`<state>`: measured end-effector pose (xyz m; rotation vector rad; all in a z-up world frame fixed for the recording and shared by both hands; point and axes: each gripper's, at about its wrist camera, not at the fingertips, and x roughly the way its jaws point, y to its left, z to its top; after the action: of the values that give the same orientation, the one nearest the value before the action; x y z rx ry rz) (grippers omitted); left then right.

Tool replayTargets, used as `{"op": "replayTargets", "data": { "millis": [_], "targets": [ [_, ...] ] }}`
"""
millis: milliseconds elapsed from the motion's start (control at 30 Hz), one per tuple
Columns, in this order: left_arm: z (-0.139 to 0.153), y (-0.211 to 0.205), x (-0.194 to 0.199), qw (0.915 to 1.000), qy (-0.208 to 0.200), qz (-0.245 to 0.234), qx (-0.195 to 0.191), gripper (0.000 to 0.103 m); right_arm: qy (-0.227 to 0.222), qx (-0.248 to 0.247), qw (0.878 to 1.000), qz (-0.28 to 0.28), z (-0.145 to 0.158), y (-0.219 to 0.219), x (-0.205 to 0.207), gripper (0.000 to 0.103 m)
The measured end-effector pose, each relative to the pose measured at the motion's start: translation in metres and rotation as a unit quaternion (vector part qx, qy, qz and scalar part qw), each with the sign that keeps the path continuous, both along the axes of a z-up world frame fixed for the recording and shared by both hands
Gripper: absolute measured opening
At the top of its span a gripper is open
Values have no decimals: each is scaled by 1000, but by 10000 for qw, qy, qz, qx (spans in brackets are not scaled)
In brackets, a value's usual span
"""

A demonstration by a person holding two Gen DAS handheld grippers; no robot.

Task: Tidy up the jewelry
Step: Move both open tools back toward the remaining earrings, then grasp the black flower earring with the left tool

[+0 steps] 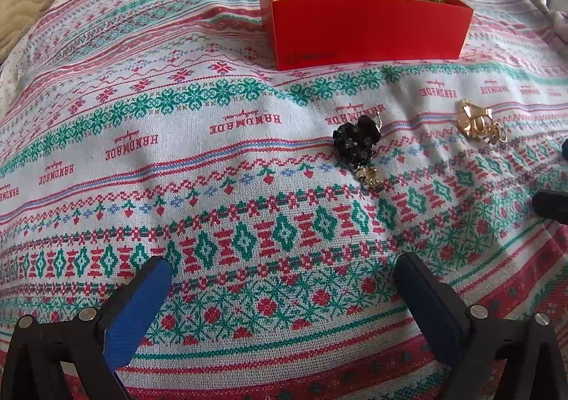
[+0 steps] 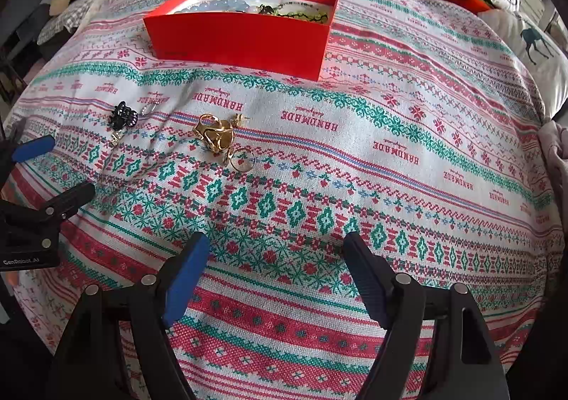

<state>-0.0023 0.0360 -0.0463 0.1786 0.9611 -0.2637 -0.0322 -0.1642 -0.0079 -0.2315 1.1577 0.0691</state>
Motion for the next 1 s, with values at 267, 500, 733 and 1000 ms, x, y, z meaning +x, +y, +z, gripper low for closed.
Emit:
{"op": "replayTargets", "data": {
  "millis": [267, 500, 733, 1000],
  "targets": [
    [0, -2, -1, 10000, -81, -8, 28, 103, -228, 61, 9997, -76, -7, -4, 6, 100],
    [10, -3, 6, 9987, 57, -347, -357, 99, -46, 166, 9998, -44, -6, 0, 21, 100],
    [23, -21, 18, 9956, 28, -672, -659, 73, -14, 105, 9999, 79, -5, 14, 22, 100],
    [20, -34, 43, 9956, 231, -486, -770, 52, 31, 140, 9998, 102, -4, 17, 20, 100]
  ]
}}
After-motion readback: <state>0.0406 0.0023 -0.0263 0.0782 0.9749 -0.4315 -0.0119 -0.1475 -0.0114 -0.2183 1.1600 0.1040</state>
